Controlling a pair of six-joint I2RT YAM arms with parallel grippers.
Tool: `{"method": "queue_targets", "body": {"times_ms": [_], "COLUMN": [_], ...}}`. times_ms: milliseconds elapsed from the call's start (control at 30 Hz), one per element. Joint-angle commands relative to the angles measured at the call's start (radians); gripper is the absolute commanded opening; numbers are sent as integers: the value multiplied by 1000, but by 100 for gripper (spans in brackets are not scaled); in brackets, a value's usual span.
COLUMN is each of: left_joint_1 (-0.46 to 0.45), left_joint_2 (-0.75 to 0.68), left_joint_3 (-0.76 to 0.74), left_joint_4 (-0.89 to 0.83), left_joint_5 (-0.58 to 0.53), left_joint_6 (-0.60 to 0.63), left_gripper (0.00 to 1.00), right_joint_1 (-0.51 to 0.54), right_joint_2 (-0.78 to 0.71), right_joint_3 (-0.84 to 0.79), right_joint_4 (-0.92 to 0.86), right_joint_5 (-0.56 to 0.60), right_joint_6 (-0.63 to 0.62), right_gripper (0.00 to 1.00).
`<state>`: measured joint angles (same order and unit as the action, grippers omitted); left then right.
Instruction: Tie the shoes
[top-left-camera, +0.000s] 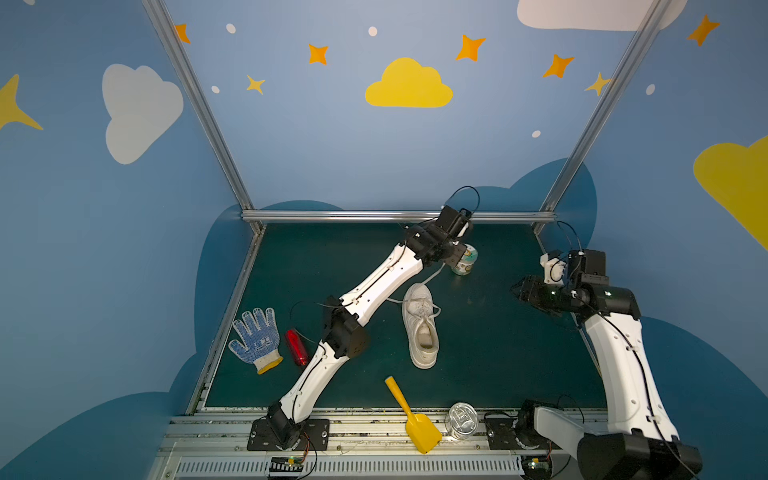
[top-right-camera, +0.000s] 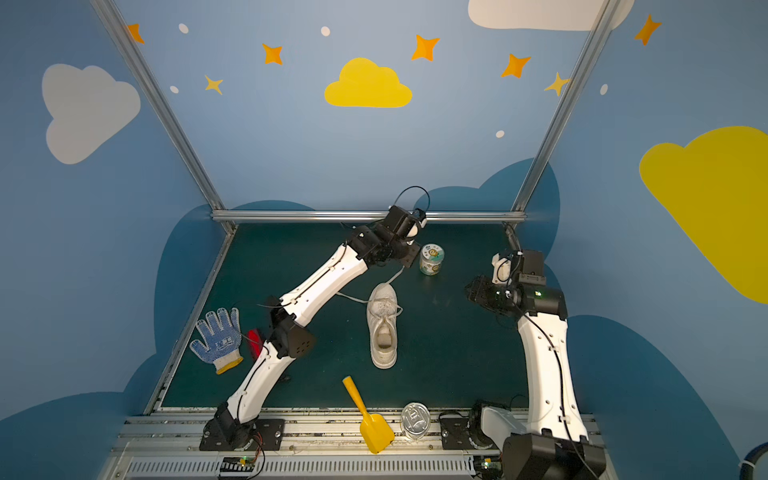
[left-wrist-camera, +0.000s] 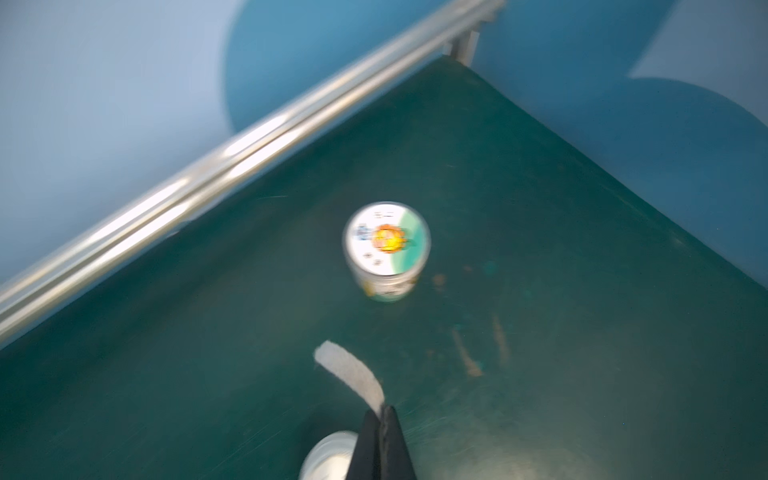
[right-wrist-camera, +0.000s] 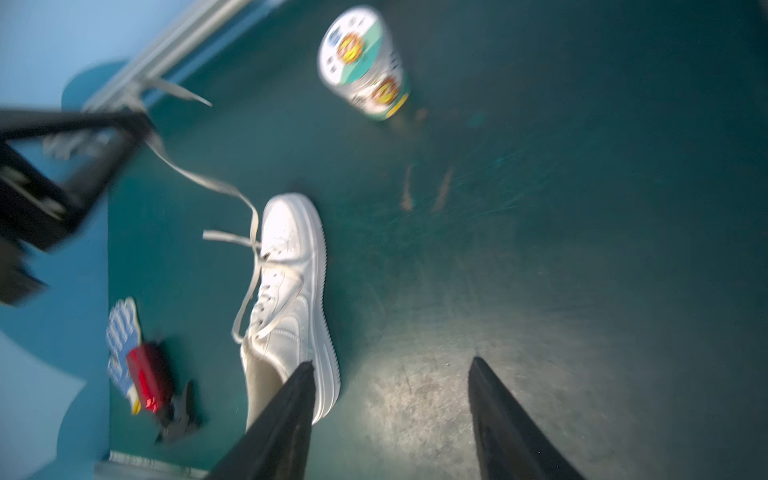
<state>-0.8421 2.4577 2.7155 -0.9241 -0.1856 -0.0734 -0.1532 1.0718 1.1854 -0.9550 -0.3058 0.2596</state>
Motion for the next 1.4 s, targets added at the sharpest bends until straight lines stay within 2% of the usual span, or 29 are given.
{"method": "queue_targets", "body": {"times_ms": [0, 67, 200, 467, 733, 1000, 1200, 1300, 1333, 1367], "left_joint_1": [-66, -98, -144, -237, -292, -309, -271, -239, -226, -216], "left_joint_2": [18, 19, 40, 81, 93, 51, 92, 137, 157, 172], "left_joint_3": [22, -22, -73, -115, -152, -207, -202, -147, -113, -83], "left_joint_4": [-9, 31, 45, 16, -8, -54, -54, -47, -53, -59], "left_joint_5": [54, 102, 176, 274, 349, 299, 236, 230, 222, 218], "left_joint_6": [47, 41, 23, -5, -9, 21, 33, 43, 39, 38], "left_gripper": [5, 6, 6, 4, 3, 5, 7, 14, 25, 31], "right_joint_1": [-74, -112, -162, -174, -175, -176, -178, -178, -178, -178], "right_joint_2": [-48, -59, -60, -30, -30, -27, -20, -8, -2, 3], "right_joint_3": [-12, -13, -19, 1, 0, -12, -17, -16, -13, -9], "right_joint_4": [39, 36, 56, 67, 68, 86, 97, 104, 104, 103], "right_joint_5": [60, 69, 18, -22, -29, -47, -38, -38, -38, -38], "right_joint_6": [26, 42, 70, 76, 75, 81, 78, 78, 78, 78], "right_gripper": [61, 62, 62, 62, 62, 62, 62, 62, 62, 62]}}
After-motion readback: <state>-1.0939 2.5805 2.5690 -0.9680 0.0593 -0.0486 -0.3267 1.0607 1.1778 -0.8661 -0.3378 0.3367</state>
